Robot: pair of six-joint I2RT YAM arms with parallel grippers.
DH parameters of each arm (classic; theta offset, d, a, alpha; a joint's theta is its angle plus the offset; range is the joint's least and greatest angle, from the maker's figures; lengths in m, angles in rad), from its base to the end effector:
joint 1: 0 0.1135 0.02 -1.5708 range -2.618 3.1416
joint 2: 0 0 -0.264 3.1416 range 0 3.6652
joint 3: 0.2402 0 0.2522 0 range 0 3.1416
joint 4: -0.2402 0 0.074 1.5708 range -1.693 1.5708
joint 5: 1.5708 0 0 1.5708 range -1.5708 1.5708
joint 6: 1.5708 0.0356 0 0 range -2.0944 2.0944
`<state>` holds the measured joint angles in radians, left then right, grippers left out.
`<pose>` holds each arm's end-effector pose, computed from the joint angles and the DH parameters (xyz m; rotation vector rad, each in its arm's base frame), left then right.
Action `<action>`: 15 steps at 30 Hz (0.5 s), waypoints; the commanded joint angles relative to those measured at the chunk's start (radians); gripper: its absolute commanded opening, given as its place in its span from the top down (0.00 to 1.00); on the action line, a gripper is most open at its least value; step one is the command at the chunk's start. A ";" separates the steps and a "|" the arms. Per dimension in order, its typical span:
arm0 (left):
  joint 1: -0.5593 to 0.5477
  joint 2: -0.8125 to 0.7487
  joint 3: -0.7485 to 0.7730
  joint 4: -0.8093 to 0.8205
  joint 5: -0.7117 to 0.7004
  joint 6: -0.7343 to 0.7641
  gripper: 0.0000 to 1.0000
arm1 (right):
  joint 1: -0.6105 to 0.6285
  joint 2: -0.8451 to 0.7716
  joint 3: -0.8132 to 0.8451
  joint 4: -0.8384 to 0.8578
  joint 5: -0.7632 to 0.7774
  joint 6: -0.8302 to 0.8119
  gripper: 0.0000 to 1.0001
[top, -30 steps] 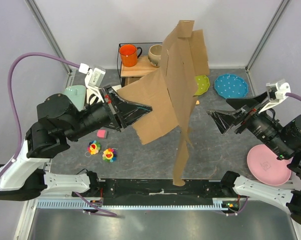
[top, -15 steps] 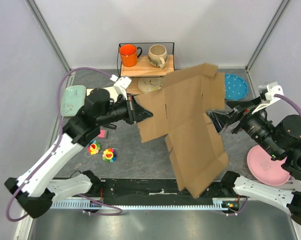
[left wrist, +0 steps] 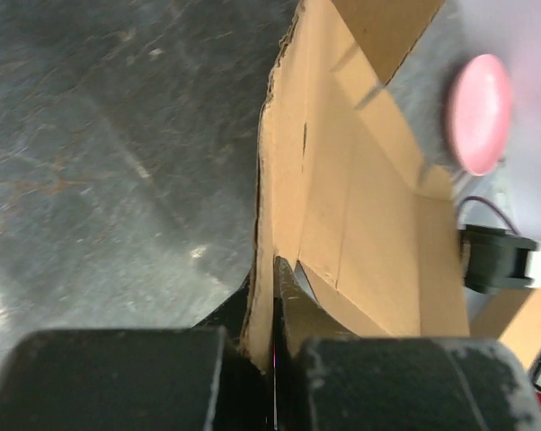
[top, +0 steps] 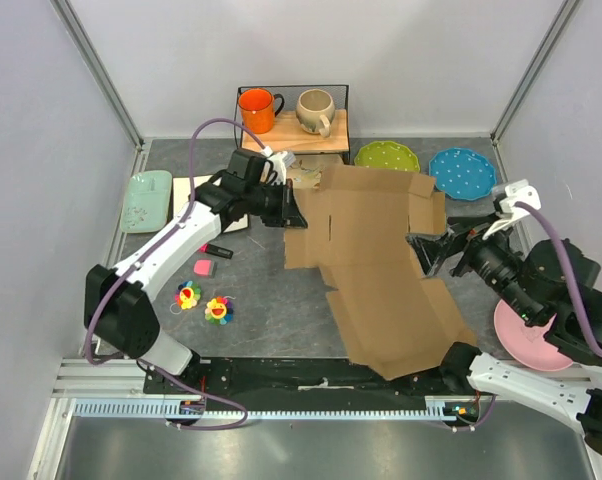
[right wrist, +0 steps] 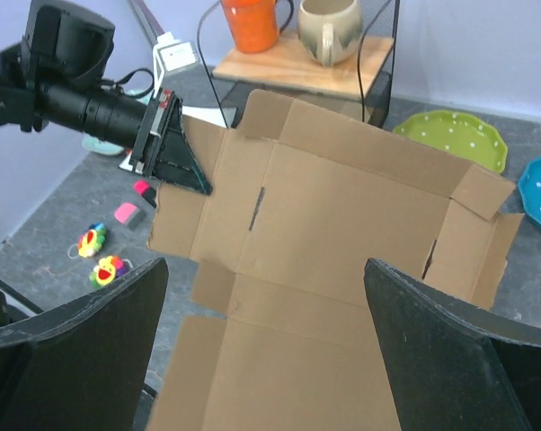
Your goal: Fold the paper box
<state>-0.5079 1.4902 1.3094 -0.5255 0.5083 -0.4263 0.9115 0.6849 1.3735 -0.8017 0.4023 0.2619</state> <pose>0.2803 -0.1759 0.3234 0.3823 2.3679 -1.0471 0.0555 0.0489 0.4704 -0.2457 1.6863 0.5440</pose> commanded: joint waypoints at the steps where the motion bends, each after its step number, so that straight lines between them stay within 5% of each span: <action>1: 0.005 0.065 0.065 -0.163 -0.140 0.165 0.98 | -0.002 -0.028 -0.095 0.041 0.027 0.019 0.02; 5: 0.035 0.071 0.083 -0.169 -0.258 0.196 0.98 | -0.002 -0.051 -0.189 0.067 0.020 0.048 0.02; 15: 0.097 0.117 0.116 -0.142 -0.225 0.358 0.95 | -0.003 -0.054 -0.327 0.113 -0.036 0.109 0.02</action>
<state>-0.4061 1.5803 1.3880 -0.6857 0.2676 -0.2096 0.9115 0.6392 1.0691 -0.7551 0.3851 0.3336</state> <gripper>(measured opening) 0.047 0.982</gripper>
